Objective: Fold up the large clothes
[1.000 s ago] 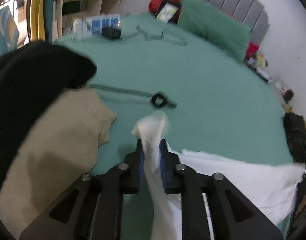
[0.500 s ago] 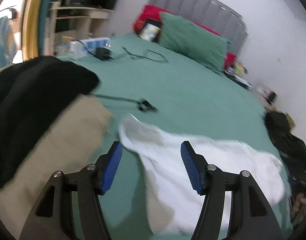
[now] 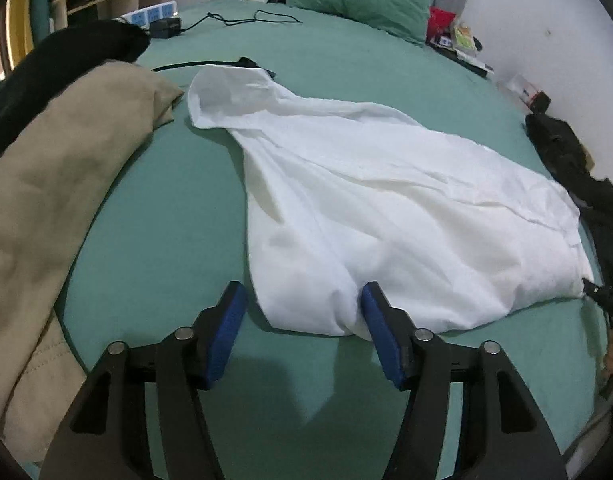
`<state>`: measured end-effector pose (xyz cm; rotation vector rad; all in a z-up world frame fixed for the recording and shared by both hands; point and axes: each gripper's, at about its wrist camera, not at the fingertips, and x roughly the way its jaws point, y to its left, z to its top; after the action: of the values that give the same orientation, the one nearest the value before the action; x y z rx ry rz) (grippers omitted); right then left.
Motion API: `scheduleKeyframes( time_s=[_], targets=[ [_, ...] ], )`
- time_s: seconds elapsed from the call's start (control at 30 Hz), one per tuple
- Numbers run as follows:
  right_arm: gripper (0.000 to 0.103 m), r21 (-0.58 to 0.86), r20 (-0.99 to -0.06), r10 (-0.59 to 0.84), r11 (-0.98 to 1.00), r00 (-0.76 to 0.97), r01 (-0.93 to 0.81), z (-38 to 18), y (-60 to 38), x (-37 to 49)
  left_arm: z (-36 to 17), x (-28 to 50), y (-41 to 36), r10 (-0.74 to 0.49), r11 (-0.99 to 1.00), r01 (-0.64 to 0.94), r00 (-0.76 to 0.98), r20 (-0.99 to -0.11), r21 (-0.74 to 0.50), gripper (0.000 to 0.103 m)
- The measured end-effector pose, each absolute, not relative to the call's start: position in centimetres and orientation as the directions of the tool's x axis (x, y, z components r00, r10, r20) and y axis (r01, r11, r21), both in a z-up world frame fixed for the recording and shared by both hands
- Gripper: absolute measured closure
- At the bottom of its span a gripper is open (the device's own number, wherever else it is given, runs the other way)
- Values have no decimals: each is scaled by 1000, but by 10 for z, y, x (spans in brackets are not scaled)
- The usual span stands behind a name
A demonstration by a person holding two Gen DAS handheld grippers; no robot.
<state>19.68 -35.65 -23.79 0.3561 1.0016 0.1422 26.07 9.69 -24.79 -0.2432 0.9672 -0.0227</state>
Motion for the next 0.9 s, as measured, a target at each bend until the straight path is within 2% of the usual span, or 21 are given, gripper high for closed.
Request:
scheduleKeyframes(
  time_s=[0.03, 0.07, 0.1, 0.37, 0.7, 0.9],
  targets=[
    [92, 330, -802, 262, 943, 537, 32, -234, -354, 195, -247, 261, 95, -162, 969, -69, 556, -815, -239, 80],
    [92, 329, -802, 263, 944, 537, 30, -232, -354, 193, -246, 260, 93, -175, 965, -68, 548, -818, -252, 87],
    [92, 332, -799, 261, 942, 542, 37, -228, -356, 190, -242, 257, 92, -171, 966, -70, 550, -817, -250, 89],
    [92, 277, -809, 210, 960, 549, 42, -212, -357, 149, -218, 201, 80, -159, 973, -48, 564, -810, -224, 90],
    [92, 254, -830, 167, 963, 533, 94, -208, -363, 66, -222, 136, 85, -202, 952, -94, 527, -826, -292, 90],
    [90, 211, -845, 95, 963, 526, 165, -207, -364, 43, -227, 114, 80, -188, 964, -72, 491, -851, -254, 89]
  ],
)
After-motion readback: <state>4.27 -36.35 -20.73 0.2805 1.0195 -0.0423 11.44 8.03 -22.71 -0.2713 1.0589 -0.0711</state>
